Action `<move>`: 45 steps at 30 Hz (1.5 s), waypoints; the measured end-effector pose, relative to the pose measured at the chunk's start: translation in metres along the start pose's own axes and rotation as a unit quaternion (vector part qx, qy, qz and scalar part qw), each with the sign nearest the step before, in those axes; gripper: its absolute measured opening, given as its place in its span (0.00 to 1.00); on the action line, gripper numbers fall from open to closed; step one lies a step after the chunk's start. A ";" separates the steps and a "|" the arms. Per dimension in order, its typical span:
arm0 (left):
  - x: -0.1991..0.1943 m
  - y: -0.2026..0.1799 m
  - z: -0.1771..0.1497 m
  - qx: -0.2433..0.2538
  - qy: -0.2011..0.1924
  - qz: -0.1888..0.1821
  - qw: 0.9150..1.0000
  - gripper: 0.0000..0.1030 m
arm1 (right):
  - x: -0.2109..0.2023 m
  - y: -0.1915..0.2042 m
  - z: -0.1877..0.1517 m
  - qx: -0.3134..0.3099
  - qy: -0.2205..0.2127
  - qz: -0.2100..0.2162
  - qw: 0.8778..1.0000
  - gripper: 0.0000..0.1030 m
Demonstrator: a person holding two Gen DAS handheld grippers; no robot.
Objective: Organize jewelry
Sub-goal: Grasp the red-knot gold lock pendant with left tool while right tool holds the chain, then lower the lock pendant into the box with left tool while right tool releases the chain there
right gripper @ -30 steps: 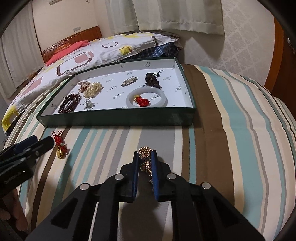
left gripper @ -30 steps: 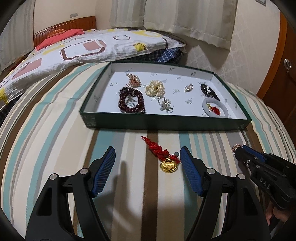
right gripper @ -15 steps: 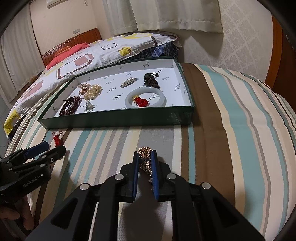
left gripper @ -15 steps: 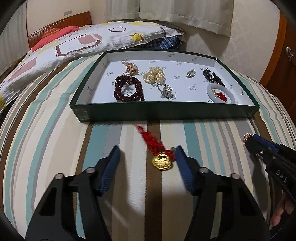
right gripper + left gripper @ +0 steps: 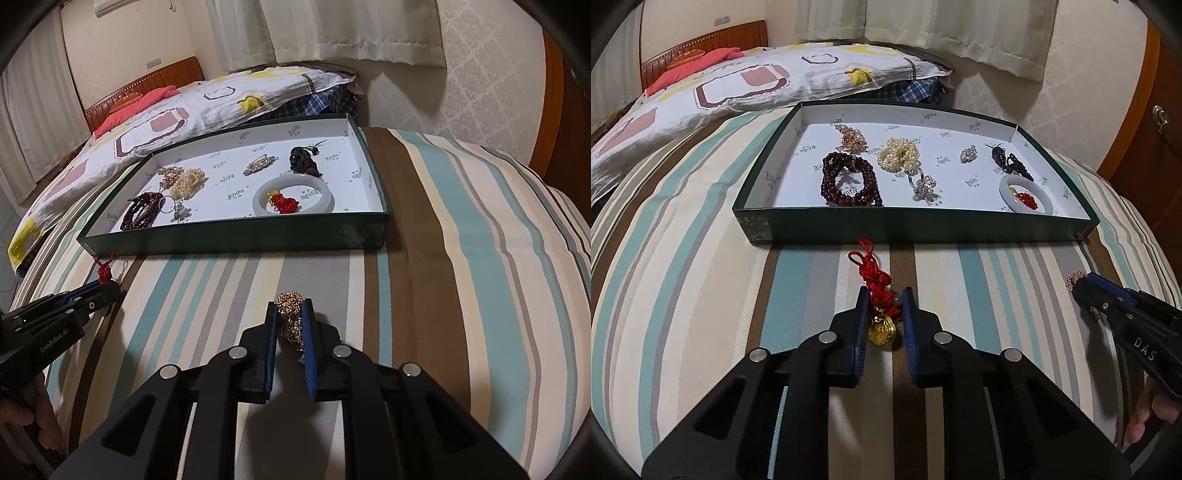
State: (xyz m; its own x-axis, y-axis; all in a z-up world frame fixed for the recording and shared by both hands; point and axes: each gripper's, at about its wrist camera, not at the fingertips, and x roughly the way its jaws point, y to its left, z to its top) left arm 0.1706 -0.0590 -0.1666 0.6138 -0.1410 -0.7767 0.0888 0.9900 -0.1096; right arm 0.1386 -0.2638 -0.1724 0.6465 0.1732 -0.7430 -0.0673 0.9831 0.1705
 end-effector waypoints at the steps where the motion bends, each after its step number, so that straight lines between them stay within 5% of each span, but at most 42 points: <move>1: 0.000 0.000 0.000 0.000 0.000 -0.001 1.000 0.16 | 0.000 0.000 0.000 0.000 -0.001 0.000 1.000 0.13; 30: -0.027 -0.003 0.011 0.000 -0.048 -0.007 0.999 0.15 | -0.021 0.009 0.008 -0.007 -0.044 0.008 0.999 0.13; 45: -0.053 -0.009 0.041 0.002 -0.098 -0.022 0.995 0.15 | -0.041 0.019 0.044 -0.016 -0.096 0.020 0.995 0.13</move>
State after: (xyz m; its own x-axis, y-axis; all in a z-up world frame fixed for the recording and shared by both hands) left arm 0.1692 -0.0605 -0.0994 0.7506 -0.1830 -0.6349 0.1222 0.9828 -0.1388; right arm 0.1439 -0.2550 -0.1100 0.7763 0.2012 -0.5974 -0.1187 0.9774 0.1748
